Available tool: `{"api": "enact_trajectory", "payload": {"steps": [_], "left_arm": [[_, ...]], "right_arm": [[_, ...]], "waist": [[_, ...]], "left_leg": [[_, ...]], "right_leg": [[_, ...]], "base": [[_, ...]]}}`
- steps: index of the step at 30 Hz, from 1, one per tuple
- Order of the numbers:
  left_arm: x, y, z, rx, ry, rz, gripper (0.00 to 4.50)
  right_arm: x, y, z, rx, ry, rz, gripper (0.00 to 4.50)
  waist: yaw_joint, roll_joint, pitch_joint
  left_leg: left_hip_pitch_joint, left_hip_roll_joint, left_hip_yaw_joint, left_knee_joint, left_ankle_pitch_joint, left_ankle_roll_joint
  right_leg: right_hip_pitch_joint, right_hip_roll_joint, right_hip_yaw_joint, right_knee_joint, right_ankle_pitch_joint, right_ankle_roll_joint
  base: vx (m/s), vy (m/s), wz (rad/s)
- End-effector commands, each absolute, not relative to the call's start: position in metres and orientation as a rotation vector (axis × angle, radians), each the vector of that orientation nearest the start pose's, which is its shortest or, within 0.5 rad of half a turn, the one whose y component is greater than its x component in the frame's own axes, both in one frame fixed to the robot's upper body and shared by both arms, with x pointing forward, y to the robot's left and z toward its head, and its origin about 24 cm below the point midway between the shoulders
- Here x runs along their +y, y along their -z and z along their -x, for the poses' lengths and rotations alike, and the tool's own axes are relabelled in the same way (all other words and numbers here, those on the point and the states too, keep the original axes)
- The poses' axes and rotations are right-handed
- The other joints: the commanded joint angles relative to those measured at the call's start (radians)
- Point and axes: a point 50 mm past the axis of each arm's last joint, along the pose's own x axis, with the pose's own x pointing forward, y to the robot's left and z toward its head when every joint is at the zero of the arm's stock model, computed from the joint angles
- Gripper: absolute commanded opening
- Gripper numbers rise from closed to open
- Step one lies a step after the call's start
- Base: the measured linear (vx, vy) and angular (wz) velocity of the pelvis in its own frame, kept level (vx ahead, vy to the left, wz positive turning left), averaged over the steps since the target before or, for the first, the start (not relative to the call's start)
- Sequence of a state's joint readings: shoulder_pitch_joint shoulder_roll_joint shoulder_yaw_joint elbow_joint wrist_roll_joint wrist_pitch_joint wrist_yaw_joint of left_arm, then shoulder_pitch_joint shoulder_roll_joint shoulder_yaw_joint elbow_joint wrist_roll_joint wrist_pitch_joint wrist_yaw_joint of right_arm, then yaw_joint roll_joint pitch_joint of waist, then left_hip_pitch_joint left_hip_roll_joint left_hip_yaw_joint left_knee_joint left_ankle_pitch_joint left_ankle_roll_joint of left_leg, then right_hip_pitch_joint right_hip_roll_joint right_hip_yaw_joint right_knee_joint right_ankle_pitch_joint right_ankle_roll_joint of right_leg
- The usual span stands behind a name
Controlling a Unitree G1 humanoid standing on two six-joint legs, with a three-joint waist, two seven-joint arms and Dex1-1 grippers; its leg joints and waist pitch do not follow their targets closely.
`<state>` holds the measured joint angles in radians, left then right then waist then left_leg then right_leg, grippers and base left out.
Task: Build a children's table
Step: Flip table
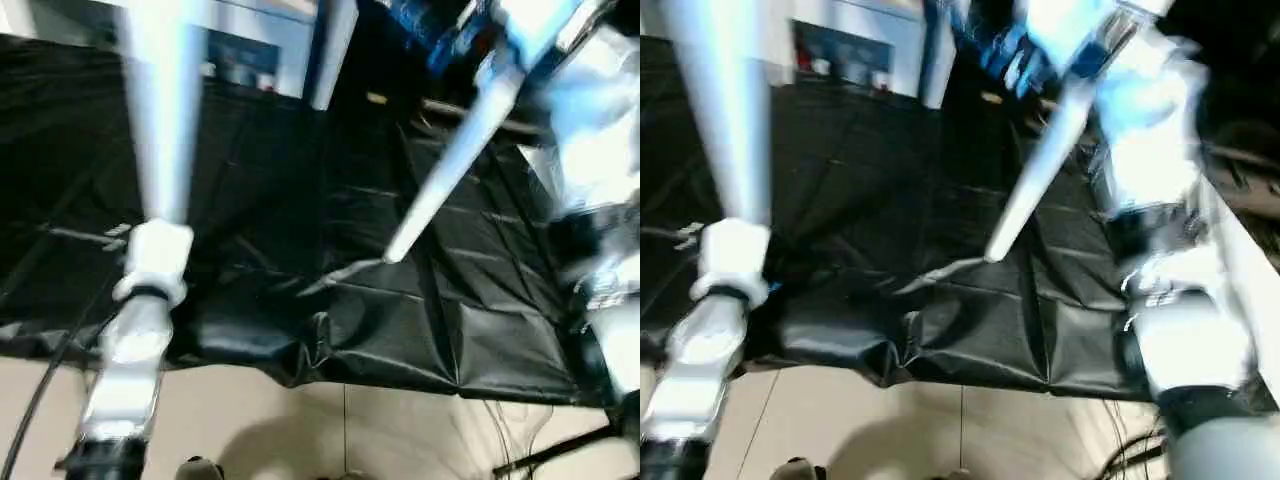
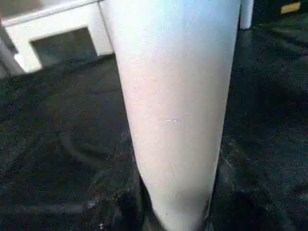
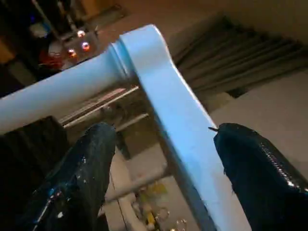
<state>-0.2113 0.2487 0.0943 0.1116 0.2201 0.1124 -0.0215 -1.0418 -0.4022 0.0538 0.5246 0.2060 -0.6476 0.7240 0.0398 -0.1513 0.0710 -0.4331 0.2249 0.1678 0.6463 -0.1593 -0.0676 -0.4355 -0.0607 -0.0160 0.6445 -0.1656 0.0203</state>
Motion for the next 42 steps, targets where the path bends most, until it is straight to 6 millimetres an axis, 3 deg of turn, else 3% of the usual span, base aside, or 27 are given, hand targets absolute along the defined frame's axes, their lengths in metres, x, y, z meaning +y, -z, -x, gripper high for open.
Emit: {"api": "enact_trajectory", "payload": {"steps": [1, 3, 4, 5, 8, 9, 10, 12, 16, 17, 20, 23, 25, 27, 28, 29, 30, 31, 32, 33, 34, 35, 36, 37, 38, 39, 42], "left_arm": [[0.215, -0.069, -0.295, 0.047, -0.075, -0.535, 1.38], [0.216, -0.069, -0.296, 0.047, -0.075, -0.537, 1.38], [0.219, -0.07, -0.297, 0.046, -0.074, -0.543, 1.38], [0.219, -0.07, -0.297, 0.045, -0.074, -0.544, 1.38], [0.222, -0.07, -0.298, 0.049, -0.076, -0.552, 1.38], [0.222, -0.07, -0.298, 0.049, -0.076, -0.553, 1.38], [0.226, -0.068, -0.298, 0.058, -0.08, -0.561, 1.38], [0.227, -0.067, -0.297, 0.062, -0.079, -0.556, 1.38], [0.228, -0.062, -0.297, 0.08, -0.058, -0.499, 1.38], [0.23, -0.059, -0.297, 0.098, -0.045, -0.453, 1.94], [0.233, -0.058, -0.296, 0.114, -0.053, -0.433, 2.08], [0.235, -0.056, -0.296, 0.129, -0.047, -0.383, 2.52], [0.237, -0.055, -0.295, 0.136, -0.05, -0.364, 2.55], [0.239, -0.055, -0.294, 0.136, -0.052, -0.351, 2.88], [0.24, -0.056, -0.294, 0.132, -0.055, -0.349, 2.88], [0.24, -0.056, -0.294, 0.13, -0.057, -0.347, 2.96], [0.241, -0.057, -0.294, 0.124, -0.062, -0.342, 2.98], [0.242, -0.059, -0.293, 0.114, -0.068, -0.328, 2.98], [0.243, -0.06, -0.293, 0.108, -0.071, -0.321, 3.07], [0.243, -0.062, -0.292, 0.092, -0.075, -0.312, 3.21], [0.244, -0.063, -0.291, 0.082, -0.077, -0.307, 3.32], [0.244, -0.063, -0.291, 0.082, -0.077, -0.307, 3.32], [0.244, -0.064, -0.29, 0.068, -0.082, -0.282, 3.37], [0.244, -0.066, -0.288, 0.042, -0.075, -0.26, 3.37], [0.244, -0.069, -0.283, 0.002, -0.071, -0.238, 3.37], [0.244, -0.072, -0.279, -0.031, -0.068, -0.223, 3.37], [0.244, -0.079, -0.262, -0.116, -0.055, -0.186, 3.37]], "right_arm": [[-0.134, -0.304, -0.33, -1.109, -0.749, 0.549, 3.57], [-0.133, -0.302, -0.329, -1.116, -0.757, 0.537, 3.57], [-0.13, -0.298, -0.325, -1.123, -0.782, 0.51, 3.57], [-0.13, -0.297, -0.324, -1.125, -0.788, 0.504, 3.57], [-0.126, -0.291, -0.321, -1.115, -0.815, 0.493, 3.57], [-0.126, -0.29, -0.321, -1.115, -0.817, 0.493, 3.57], [-0.12, -0.268, -0.319, -1.044, -0.851, 0.484, 3.57], [-0.119, -0.258, -0.32, -1.001, -0.858, 0.476, 3.57], [-0.119, -0.22, -0.33, -0.804, -0.788, 0.404, 3.57], [-0.119, -0.195, -0.334, -0.686, -0.757, 0.347, 3.57], [-0.118, -0.182, -0.334, -0.633, -0.742, 0.314, 3.57], [-0.113, -0.156, -0.331, -0.512, -0.72, 0.169, 3.57], [-0.113, -0.141, -0.328, -0.454, -0.712, 0.144, 3.57], [-0.114, -0.125, -0.325, -0.389, -0.697, 0.145, 3.57], [-0.114, -0.123, -0.324, -0.381, -0.691, 0.14, 3.57], [-0.114, -0.122, -0.323, -0.372, -0.686, 0.136, 3.57], [-0.114, -0.12, -0.322, -0.359, -0.682, 0.138, 3.57], [-0.114, -0.118, -0.321, -0.346, -0.677, 0.135, 3.57], [-0.115, -0.117, -0.321, -0.339, -0.674, 0.131, 3.57], [-0.115, -0.115, -0.32, -0.327, -0.667, 0.122, 3.57], [-0.115, -0.114, -0.32, -0.319, -0.662, 0.114, 3.57], [-0.115, -0.114, -0.32, -0.319, -0.662, 0.114, 3.57], [-0.115, -0.113, -0.318, -0.31, -0.658, 0.097, 3.57], [-0.114, -0.11, -0.317, -0.297, -0.65, 0.079, 3.57], [-0.114, -0.107, -0.314, -0.288, -0.642, 0.061, 3.57], [-0.113, -0.105, -0.312, -0.28, -0.634, 0.047, 3.57], [-0.114, -0.1, -0.307, -0.266, -0.611, 0.035, 3.57]], "waist": [[-0.01, 0.066, -0.082], [-0.014, 0.063, -0.081], [-0.017, 0.072, -0.08], [-0.017, 0.068, -0.079], [-0.016, 0.077, -0.078], [-0.015, 0.075, -0.078], [-0.015, 0.078, -0.075], [-0.017, 0.081, -0.072], [-0.023, 0.08, -0.075], [-0.021, 0.084, -0.075], [-0.026, 0.085, -0.072], [-0.035, 0.085, -0.073], [-0.038, 0.093, -0.068], [-0.047, 0.102, -0.056], [-0.048, 0.113, -0.041], [-0.036, 0.119, -0.038], [0.067, 0.124, -0.034], [0.076, 0.092, -0.054], [0.048, 0.021, -0.071], [0.044, 0.04, -0.02], [0.069, 0.049, -0.054], [0.079, 0.064, -0.053], [0.069, 0.08, -0.073], [0.054, 0.11, -0.078], [0.054, 0.115, -0.073], [0.048, 0.116, -0.065], [0.042, 0.119, -0.059]], "left_leg": [[0.05, 0.0, -0.005, -0.093, -0.465, -0.061], [0.05, -0.001, -0.007, -0.092, -0.487, -0.062], [0.049, -0.004, -0.009, -0.092, -0.515, -0.064], [0.049, -0.005, -0.009, -0.092, -0.523, -0.063], [0.057, -0.006, -0.017, -0.091, -0.558, -0.069], [0.059, -0.005, -0.015, -0.091, -0.56, -0.068], [0.06, -0.006, -0.018, -0.093, -0.574, -0.071], [0.062, -0.007, -0.022, -0.096, -0.604, -0.076], [0.058, -0.004, -0.032, -0.106, -0.618, -0.085], [0.061, -0.006, -0.033, -0.106, -0.623, -0.087], [0.071, -0.007, -0.035, -0.106, -0.671, -0.089], [0.067, -0.004, -0.041, -0.116, -0.678, -0.082], [0.075, -0.003, -0.037, -0.118, -0.684, -0.071], [0.082, 0.002, -0.037, -0.129, -0.737, -0.066], [0.081, 0.017, -0.031, -0.167, -0.819, -0.066], [0.043, 0.038, -0.018, -0.213, -0.853, -0.059], [-0.069, 0.047, 0.045, -0.258, -0.903, -0.056], [-0.006, 0.038, 0.079, -0.2, -0.695, -0.042], [0.086, 0.022, 0.051, -0.041, -0.522, -0.07], [0.141, -0.018, 0.009, 0.145, -0.313, -0.052], [0.01, -0.042, -0.061, 0.056, -0.11, -0.022], [0.033, -0.017, -0.057, -0.001, -0.145, -0.042], [0.108, -0.003, -0.036, -0.046, -0.205, -0.047], [0.103, 0.01, -0.037, -0.082, -0.225, -0.026], [0.095, 0.012, -0.032, -0.09, -0.262, -0.025], [0.085, 0.013, -0.031, -0.106, -0.36, -0.045], [0.081, 0.012, -0.032, -0.119, -0.466, -0.067]], "right_leg": [[0.023, -0.029, 0.005, -0.079, -0.259, -0.127], [0.022, -0.03, 0.005, -0.079, -0.298, -0.123], [0.02, -0.031, 0.004, -0.086, -0.353, -0.112], [0.019, -0.032, 0.004, -0.09, -0.373, -0.107], [0.013, -0.031, 0.0, -0.097, -0.436, -0.098], [0.011, -0.031, 0.0, -0.1, -0.435, -0.098], [0.01, -0.029, -0.003, -0.102, -0.445, -0.098], [0.008, -0.03, -0.006, -0.108, -0.482, -0.09], [0.021, -0.034, -0.02, -0.111, -0.467, -0.101], [0.02, -0.036, -0.02, -0.113, -0.469, -0.102], [0.015, -0.034, -0.029, -0.125, -0.517, -0.092], [0.033, -0.036, -0.043, -0.128, -0.499, -0.092], [0.028, -0.037, -0.048, -0.141, -0.494, -0.101], [0.033, -0.033, -0.078, -0.155, -0.524, -0.086], [0.05, -0.011, -0.12, -0.15, -0.526, -0.08], [0.092, 0.004, -0.132, -0.078, -0.454, -0.092], [0.157, 0.002, -0.117, 0.133, -0.251, -0.087], [0.12, -0.018, -0.003, 0.147, -0.519, -0.021], [0.02, -0.071, 0.033, -0.007, -0.905, 0.069], [-0.112, -0.188, 0.056, -0.209, -1.302, 0.045], [0.069, -0.153, 0.09, -0.115, -1.051, 0.003], [0.061, -0.131, 0.076, -0.092, -0.864, -0.031], [0.015, -0.038, 0.031, -0.039, -0.364, -0.116], [0.041, -0.035, 0.015, -0.035, -0.117, -0.189], [0.045, -0.035, 0.013, -0.043, -0.11, -0.207], [0.053, -0.044, 0.012, -0.055, -0.162, -0.221], [0.06, -0.059, 0.015, -0.082, -0.308, -0.188]], "base": [[0.0, 0.0, 0.0], [0.0, 0.0, 0.0], [0.0, 0.0, 0.0], [0.0, 0.0, 0.0], [0.0, 0.0, 0.0], [0.0, 0.0, 0.0], [0.0, 0.0, 0.0], [0.0, 0.0, 0.0], [0.0, 0.0, 0.0], [0.0, 0.0, 0.0], [0.0, 0.0, 0.0], [-0.036, 0.025, -0.12], [0.0, 0.0, 0.0], [0.0, 0.0, 0.0], [-0.096, -0.014, -0.05], [-0.096, -0.014, -0.05], [-0.108, -0.055, 0.08], [0.0, -0.157, 0.04], [0.0, -0.157, 0.04], [0.078, -0.127, -0.18], [0.0, 0.0, 0.0], [0.0, 0.0, 0.0], [-0.057, -0.054, 0.39], [-0.081, -0.023, 0.27], [-0.081, -0.023, 0.27], [0.0, 0.0, 0.0], [0.0, 0.0, 0.0]]}}
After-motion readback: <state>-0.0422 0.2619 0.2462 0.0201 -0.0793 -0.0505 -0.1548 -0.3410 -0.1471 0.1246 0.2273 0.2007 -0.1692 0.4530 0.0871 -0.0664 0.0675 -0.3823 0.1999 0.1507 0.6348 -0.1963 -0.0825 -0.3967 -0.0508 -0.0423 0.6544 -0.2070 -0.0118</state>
